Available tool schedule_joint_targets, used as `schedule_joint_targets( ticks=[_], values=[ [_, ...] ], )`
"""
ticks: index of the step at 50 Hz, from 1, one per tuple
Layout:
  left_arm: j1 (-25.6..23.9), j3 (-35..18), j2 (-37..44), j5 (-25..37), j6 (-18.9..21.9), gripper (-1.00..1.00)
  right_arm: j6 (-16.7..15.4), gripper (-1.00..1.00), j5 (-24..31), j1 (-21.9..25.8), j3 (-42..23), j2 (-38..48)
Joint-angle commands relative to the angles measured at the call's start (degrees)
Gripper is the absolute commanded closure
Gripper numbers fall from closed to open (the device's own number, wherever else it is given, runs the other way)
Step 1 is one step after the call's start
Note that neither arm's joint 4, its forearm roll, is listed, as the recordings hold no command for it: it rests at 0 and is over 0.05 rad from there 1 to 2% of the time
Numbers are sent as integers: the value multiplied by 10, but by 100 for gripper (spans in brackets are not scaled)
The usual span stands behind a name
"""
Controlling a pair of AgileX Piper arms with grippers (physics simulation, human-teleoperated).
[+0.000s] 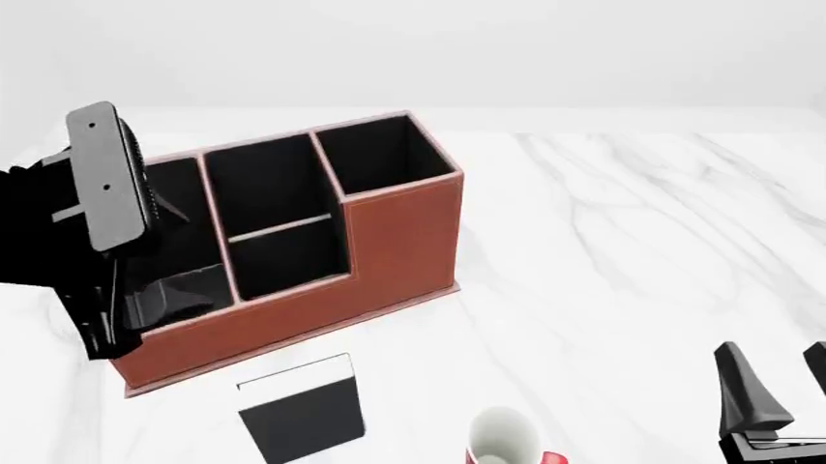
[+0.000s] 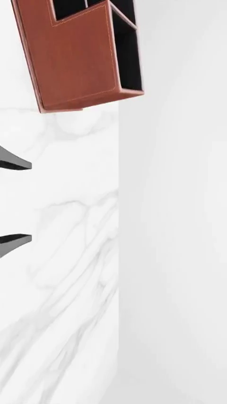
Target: Pick up the book and place it in the front compartment of the caddy.
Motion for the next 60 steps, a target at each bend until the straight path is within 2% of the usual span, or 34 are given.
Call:
schedule_joint_targets(
  ticks=[1, 3, 5, 6, 8, 10, 11, 12, 13, 14, 15, 16, 18, 20, 21, 22, 23, 25, 27, 31, 35, 36, 38, 40, 46, 47, 48, 50, 52, 54, 60],
  values=[
    [-49, -36, 65, 32, -42, -100, 0, -100, 1, 0, 0, -1],
    [-38, -22, 65, 32, -25, -100, 0, -100, 1, 0, 0, -1],
    [-44, -28, 67, 32, -29, -100, 0, -100, 1, 0, 0, -1],
    [-60, -34, 75, 32, -43, -100, 0, -100, 1, 0, 0, -1],
    [-55, -27, 76, 32, -35, -100, 0, -100, 1, 0, 0, -1],
    [-156, -61, 106, 32, -142, -100, 0, -100, 1, 0, 0, -1],
    [-159, -58, 108, 32, -144, -100, 0, -100, 1, 0, 0, -1],
    [-159, -58, 108, 32, -144, -100, 0, -100, 1, 0, 0, -1],
    [-80, -14, 91, 32, -58, -100, 0, -100, 1, 0, 0, -1],
    [-49, 7, 81, 32, -21, -100, 0, -100, 1, 0, 0, -1],
    [-119, -19, 102, 32, -98, -100, 0, -100, 1, 0, 0, -1],
    [-127, -20, 105, 32, -106, -100, 0, -100, 1, 0, 0, -1],
    [-87, 4, 97, 32, -63, -100, 0, -100, 1, 0, 0, -1],
    [-119, -16, 108, 32, -103, -100, 0, -100, 1, 0, 0, -1],
    [-99, 4, 104, 32, -77, -100, 0, -100, 1, 0, 0, -1],
    [-99, 4, 104, 32, -77, -100, 0, -100, 1, 0, 0, -1],
    [-80, 10, 99, 32, -58, -100, 0, -100, 1, 0, 0, -1],
    [-118, 2, 111, 32, -98, -100, 0, -100, 1, 0, 0, -1],
    [-98, 17, 106, 32, -73, -100, 0, -100, 1, 0, 0, -1],
    [-118, 20, 113, 32, -94, -100, 0, -100, 1, 0, 0, -1],
    [-106, 35, 111, 32, -82, -100, -1, -100, 1, 0, 0, -1],
    [-128, 24, 119, 32, -110, -100, 0, -100, 1, 0, 0, -1],
    [-110, 34, 113, 32, -88, -100, 0, -100, -2, 0, 0, 1],
    [-133, 28, 120, 32, -111, -100, 0, -100, -3, 0, 0, 2],
    [-128, 38, 119, 32, -105, -100, 0, -100, -5, 0, 0, 5],
    [-157, 29, 126, 32, -134, -100, 0, -100, -6, 0, 0, 5],
    [-157, 30, 126, 32, -134, -100, 0, -100, -6, 0, 0, 6],
    [-134, 45, 121, 32, -108, -100, 0, -100, -6, 0, 0, 6],
    [-160, 33, 127, 32, -136, -100, 0, -100, -7, 0, 0, 6],
    [-132, 49, 120, 32, -105, -100, 0, -100, -8, 0, 0, 7],
    [-148, 48, 123, 32, -124, -100, 0, -100, -9, 0, 0, 9]
  ],
)
